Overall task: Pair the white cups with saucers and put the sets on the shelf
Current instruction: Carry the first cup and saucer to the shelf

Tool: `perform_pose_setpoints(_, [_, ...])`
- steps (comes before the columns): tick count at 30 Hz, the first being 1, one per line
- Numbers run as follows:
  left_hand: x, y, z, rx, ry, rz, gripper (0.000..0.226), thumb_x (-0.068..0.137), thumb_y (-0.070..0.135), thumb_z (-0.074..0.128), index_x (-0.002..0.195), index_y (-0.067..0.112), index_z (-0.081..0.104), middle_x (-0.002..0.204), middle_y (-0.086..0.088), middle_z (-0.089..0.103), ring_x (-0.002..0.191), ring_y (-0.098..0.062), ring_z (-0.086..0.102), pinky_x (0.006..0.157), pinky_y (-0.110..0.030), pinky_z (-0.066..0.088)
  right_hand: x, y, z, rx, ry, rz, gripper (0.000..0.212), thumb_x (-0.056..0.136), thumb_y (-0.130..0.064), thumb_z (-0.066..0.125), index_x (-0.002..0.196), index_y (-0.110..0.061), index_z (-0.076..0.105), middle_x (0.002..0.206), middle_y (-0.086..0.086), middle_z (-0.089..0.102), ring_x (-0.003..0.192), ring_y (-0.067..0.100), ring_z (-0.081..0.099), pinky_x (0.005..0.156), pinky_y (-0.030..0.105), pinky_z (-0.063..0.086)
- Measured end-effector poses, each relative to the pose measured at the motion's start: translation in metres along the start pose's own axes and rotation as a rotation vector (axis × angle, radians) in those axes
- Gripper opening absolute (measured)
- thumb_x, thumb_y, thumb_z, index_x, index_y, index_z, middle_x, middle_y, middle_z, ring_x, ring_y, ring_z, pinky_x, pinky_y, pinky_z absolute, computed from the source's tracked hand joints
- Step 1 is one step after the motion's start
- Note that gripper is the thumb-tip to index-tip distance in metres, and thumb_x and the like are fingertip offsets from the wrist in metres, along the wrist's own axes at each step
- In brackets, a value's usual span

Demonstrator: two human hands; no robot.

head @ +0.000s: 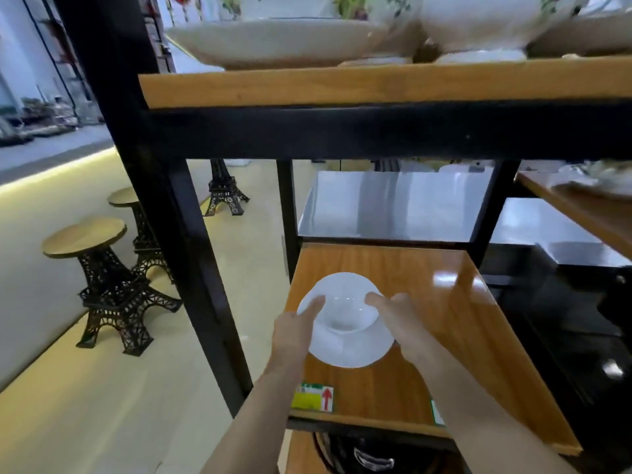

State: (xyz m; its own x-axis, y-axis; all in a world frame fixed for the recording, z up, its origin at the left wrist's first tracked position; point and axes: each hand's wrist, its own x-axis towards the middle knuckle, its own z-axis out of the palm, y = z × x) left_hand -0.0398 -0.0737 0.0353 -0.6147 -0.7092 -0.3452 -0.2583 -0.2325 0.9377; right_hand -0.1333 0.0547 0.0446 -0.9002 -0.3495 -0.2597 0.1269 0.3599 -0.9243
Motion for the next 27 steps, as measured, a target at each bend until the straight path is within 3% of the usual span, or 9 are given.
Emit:
perform_pose_setpoints(4, [0.030, 0.006, 0.013, -0.020, 0.025, 0.018, 0.051, 0.079, 0.045, 0.067, 0.113, 0.008, 0.055, 0.076, 0.010, 0.048, 0.068, -0.008, 0.045, 0.052, -0.020, 0.032, 0.030, -0.008, 0.011, -0.043, 0.044, 0.007, 0.044, 0.079, -0.039, 0.056, 0.110, -0.008, 0.051, 0.094, 0.006, 0.057, 0.082, 0.020, 0.056, 0.057, 0.029, 0.040])
perform_pose_setpoints(9, [0.050, 0.011, 0.021, -0.041, 0.023, -0.023, 0.057, 0.082, 0.040, 0.066, 0.122, 0.002, 0.051, 0.098, -0.004, 0.053, 0.077, -0.013, 0.047, 0.053, -0.021, 0.033, 0.056, -0.009, 0.019, -0.092, 0.058, 0.031, 0.046, 0.081, -0.039, 0.055, 0.115, -0.009, 0.048, 0.089, 0.001, 0.052, 0.078, 0.015, 0.052, 0.055, 0.026, 0.038])
perform_pose_setpoints(12, [0.059, 0.010, 0.024, -0.036, 0.024, -0.054, 0.058, 0.082, 0.039, 0.066, 0.123, 0.000, 0.051, 0.107, -0.010, 0.055, 0.087, -0.019, 0.046, 0.058, -0.026, 0.037, 0.068, -0.009, 0.021, -0.110, 0.047, 0.044, 0.039, 0.080, -0.037, 0.055, 0.106, -0.008, 0.050, 0.087, 0.002, 0.052, 0.075, 0.015, 0.052, 0.055, 0.026, 0.038])
perform_pose_setpoints(15, [0.065, 0.009, 0.024, -0.039, 0.041, -0.076, 0.059, 0.082, 0.039, 0.066, 0.124, 0.000, 0.051, 0.109, -0.009, 0.054, 0.094, -0.022, 0.047, 0.073, -0.031, 0.037, 0.075, -0.009, 0.023, -0.126, 0.045, 0.050, 0.023, 0.080, -0.034, 0.055, 0.083, -0.012, 0.051, 0.079, 0.003, 0.051, 0.067, 0.015, 0.050, 0.053, 0.026, 0.036])
perform_pose_setpoints(17, [0.069, 0.008, 0.023, -0.039, 0.044, -0.082, 0.057, 0.082, 0.039, 0.066, 0.123, 0.002, 0.051, 0.105, -0.006, 0.052, 0.094, -0.021, 0.047, 0.075, -0.033, 0.038, 0.079, -0.006, 0.024, -0.134, 0.043, 0.051, 0.021, 0.080, -0.033, 0.055, 0.076, -0.014, 0.049, 0.076, 0.003, 0.049, 0.066, 0.016, 0.049, 0.053, 0.026, 0.036])
perform_pose_setpoints(21, [0.073, 0.004, 0.024, -0.036, 0.045, -0.100, 0.048, 0.082, 0.041, 0.065, 0.114, 0.007, 0.052, 0.098, -0.002, 0.053, 0.090, -0.020, 0.050, 0.075, -0.033, 0.039, 0.083, -0.002, 0.023, -0.153, 0.048, 0.058, 0.026, 0.080, -0.034, 0.054, 0.087, -0.009, 0.052, 0.079, 0.003, 0.050, 0.068, 0.015, 0.050, 0.053, 0.026, 0.037])
perform_pose_setpoints(24, [0.074, 0.002, 0.026, -0.045, 0.039, -0.102, 0.035, 0.083, 0.044, 0.062, 0.099, 0.015, 0.050, 0.081, 0.003, 0.052, 0.083, -0.019, 0.052, 0.073, -0.033, 0.040, 0.084, -0.001, 0.022, -0.155, 0.076, 0.062, 0.025, 0.080, -0.034, 0.054, 0.088, -0.010, 0.052, 0.079, 0.003, 0.050, 0.068, 0.014, 0.049, 0.054, 0.026, 0.037])
perform_pose_setpoints(27, [0.073, 0.001, 0.027, -0.036, 0.043, -0.090, 0.028, 0.084, 0.043, 0.061, 0.089, 0.017, 0.051, 0.085, 0.001, 0.054, 0.082, -0.018, 0.053, 0.070, -0.033, 0.041, 0.084, 0.002, 0.020, -0.185, 0.100, 0.063, 0.023, 0.078, -0.034, 0.056, 0.075, -0.012, 0.049, 0.075, 0.003, 0.048, 0.066, 0.015, 0.047, 0.055, 0.027, 0.035])
